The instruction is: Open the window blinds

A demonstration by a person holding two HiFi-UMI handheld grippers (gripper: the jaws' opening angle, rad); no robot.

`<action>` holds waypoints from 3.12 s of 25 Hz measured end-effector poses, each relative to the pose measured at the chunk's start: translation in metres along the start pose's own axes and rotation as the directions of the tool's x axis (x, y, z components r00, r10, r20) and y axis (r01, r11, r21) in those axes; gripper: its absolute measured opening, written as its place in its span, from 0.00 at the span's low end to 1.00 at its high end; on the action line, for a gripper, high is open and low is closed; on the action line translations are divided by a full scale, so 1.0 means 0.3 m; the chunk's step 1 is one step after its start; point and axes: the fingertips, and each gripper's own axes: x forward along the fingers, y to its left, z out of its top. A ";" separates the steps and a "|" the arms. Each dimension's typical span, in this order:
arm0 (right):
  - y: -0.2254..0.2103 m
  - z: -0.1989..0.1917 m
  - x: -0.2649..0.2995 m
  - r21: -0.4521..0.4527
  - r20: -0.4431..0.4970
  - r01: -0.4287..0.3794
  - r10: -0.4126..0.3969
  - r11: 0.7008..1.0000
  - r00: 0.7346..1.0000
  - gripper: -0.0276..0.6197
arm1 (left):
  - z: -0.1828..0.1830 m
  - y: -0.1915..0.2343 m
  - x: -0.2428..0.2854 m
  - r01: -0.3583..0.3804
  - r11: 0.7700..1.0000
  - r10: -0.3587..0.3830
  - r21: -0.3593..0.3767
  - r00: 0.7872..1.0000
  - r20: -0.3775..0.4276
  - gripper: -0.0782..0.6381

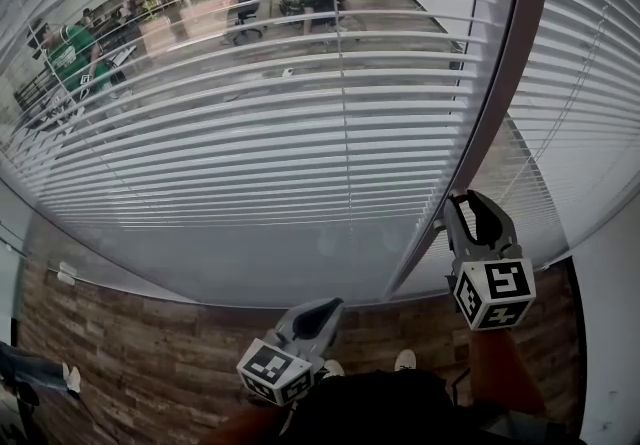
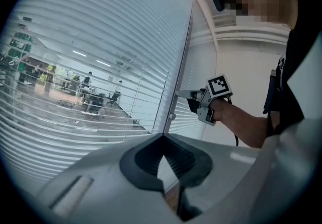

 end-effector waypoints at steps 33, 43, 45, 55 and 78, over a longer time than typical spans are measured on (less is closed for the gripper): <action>0.037 -0.019 -0.050 -0.088 0.000 0.000 0.000 0.996 1.000 0.28 | -0.006 -0.008 -0.040 0.006 1.000 -0.006 0.003 1.000 0.013 0.11; 0.151 -0.049 -0.141 0.113 0.026 -0.123 0.121 0.986 0.992 0.13 | 0.006 -0.004 -0.094 0.030 0.999 -0.031 0.010 0.999 0.014 0.11; 0.189 -0.074 -0.161 0.123 0.008 -0.149 0.149 0.981 0.989 0.08 | 0.010 -0.002 -0.098 0.046 0.999 -0.046 0.013 0.999 0.014 0.11; 0.432 -0.075 -0.326 0.117 0.013 -0.256 0.256 0.960 0.967 0.08 | 0.115 -0.038 -0.154 0.135 0.991 -0.135 0.017 0.990 0.026 0.11; 0.195 -0.015 -0.773 0.165 0.033 -0.471 0.473 0.866 0.881 0.08 | 0.126 -0.553 -0.174 -0.101 0.995 0.100 -0.001 0.990 0.103 0.11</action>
